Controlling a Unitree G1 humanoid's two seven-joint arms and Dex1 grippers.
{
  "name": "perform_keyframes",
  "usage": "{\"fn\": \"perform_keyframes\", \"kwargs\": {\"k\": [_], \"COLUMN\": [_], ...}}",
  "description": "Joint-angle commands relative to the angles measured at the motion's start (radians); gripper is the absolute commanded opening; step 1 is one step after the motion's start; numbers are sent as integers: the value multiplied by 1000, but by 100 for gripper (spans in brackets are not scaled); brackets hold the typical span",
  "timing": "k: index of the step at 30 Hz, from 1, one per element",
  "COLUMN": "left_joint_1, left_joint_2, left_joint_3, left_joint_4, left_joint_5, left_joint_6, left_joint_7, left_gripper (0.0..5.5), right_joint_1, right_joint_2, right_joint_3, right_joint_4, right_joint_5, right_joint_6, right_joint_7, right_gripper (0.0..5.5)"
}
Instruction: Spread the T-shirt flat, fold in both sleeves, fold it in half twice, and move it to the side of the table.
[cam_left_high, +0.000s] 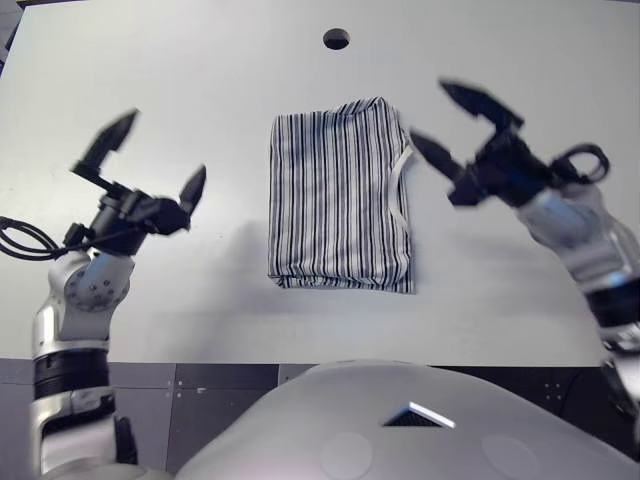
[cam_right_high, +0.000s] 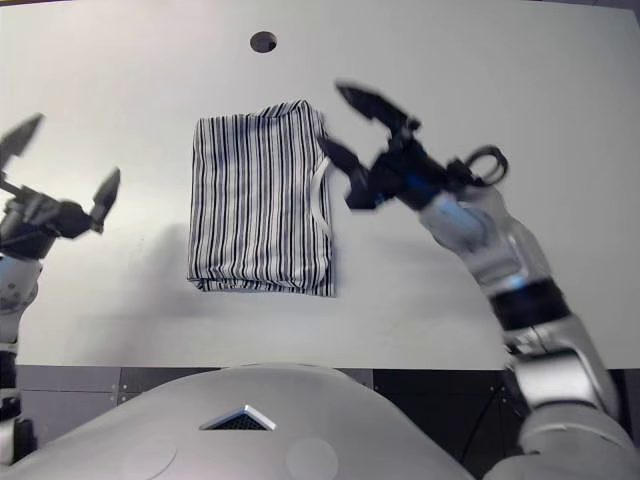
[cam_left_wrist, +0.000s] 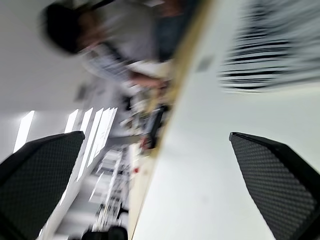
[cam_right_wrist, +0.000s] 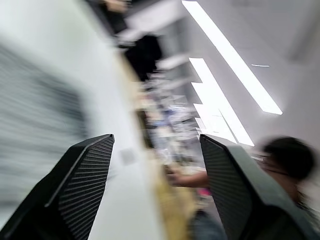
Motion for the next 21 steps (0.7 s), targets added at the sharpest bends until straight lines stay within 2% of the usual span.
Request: {"fn": "perform_keyframes", "kwargs": {"k": [1,4,8,13,18,21], "left_joint_1": [98,96,5,-76,-157,-175], "left_joint_2": [129,164,142,148,123,133], "left_joint_3": [-68,-152,-266,-378,-468,-504], "left_joint_4": [-97,-115,-67,28,80,103], "left_joint_5": [7,-8,-24,8,22,24], "left_joint_6": [-5,-2,-30,-101,-119,-126], "left_joint_7": [-168,-264,-301,-311,-329,-335], "left_gripper": [538,538,538,458,442,388], "right_joint_1": [143,124,24,-21,-66,-74], "right_joint_2": [-144,-131,-30,33,84,93], "right_joint_3": [-25,2,84,149,194,205], "right_joint_4": [-117,-148,-71,18,106,124], "right_joint_5": [-10,-44,-124,-161,-175,-172], "right_joint_6": [40,46,28,-13,-51,-69], "right_joint_7": [173,276,360,413,429,436], "right_gripper": [317,317,317,317,317,317]}}
